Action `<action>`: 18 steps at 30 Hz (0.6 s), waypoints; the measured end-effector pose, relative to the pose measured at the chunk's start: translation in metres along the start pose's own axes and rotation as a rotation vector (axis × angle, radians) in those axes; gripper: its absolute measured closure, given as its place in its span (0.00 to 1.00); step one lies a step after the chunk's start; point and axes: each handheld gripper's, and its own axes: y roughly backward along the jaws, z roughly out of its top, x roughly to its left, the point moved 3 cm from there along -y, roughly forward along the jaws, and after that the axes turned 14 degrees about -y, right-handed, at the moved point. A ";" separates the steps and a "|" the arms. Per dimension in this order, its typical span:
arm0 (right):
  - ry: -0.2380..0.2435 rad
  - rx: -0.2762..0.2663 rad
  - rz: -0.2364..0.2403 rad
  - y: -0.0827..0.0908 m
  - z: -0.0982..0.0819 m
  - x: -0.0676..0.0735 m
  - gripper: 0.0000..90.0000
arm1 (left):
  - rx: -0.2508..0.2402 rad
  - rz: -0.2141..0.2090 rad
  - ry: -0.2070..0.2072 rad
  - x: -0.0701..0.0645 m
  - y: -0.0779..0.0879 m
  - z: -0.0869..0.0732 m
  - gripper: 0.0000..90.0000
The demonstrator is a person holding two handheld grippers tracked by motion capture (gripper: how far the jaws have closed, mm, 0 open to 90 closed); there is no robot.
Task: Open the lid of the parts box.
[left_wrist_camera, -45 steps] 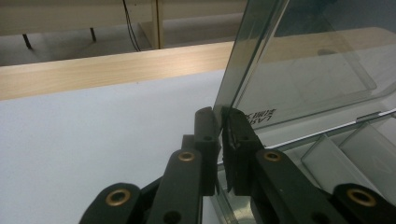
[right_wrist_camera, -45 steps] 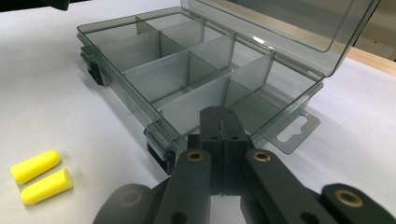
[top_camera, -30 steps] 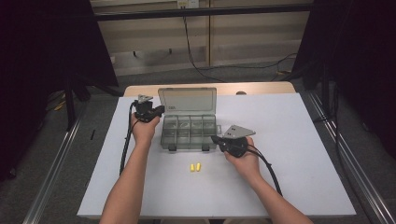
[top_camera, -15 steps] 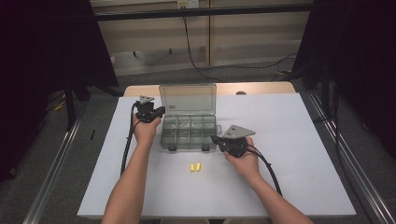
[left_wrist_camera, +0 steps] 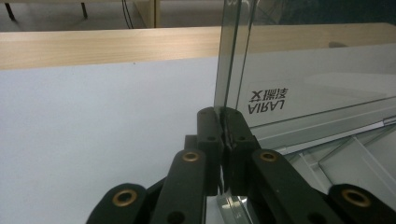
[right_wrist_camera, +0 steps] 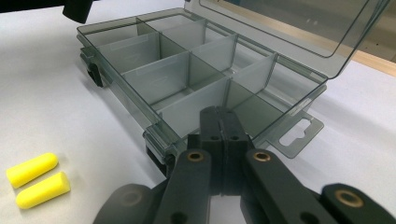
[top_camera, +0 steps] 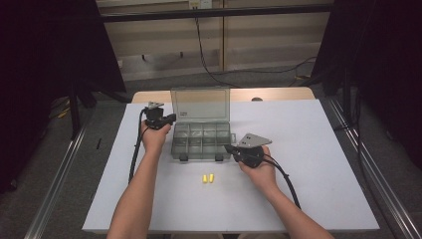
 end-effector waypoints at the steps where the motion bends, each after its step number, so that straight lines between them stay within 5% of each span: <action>1: -0.003 0.000 0.002 0.000 0.000 0.000 1.00 | 0.004 0.000 0.000 0.000 0.000 0.000 0.97; 18: -0.005 0.001 0.006 0.001 0.000 -0.001 1.00 | 0.035 0.016 -0.001 0.000 -0.008 -0.003 0.99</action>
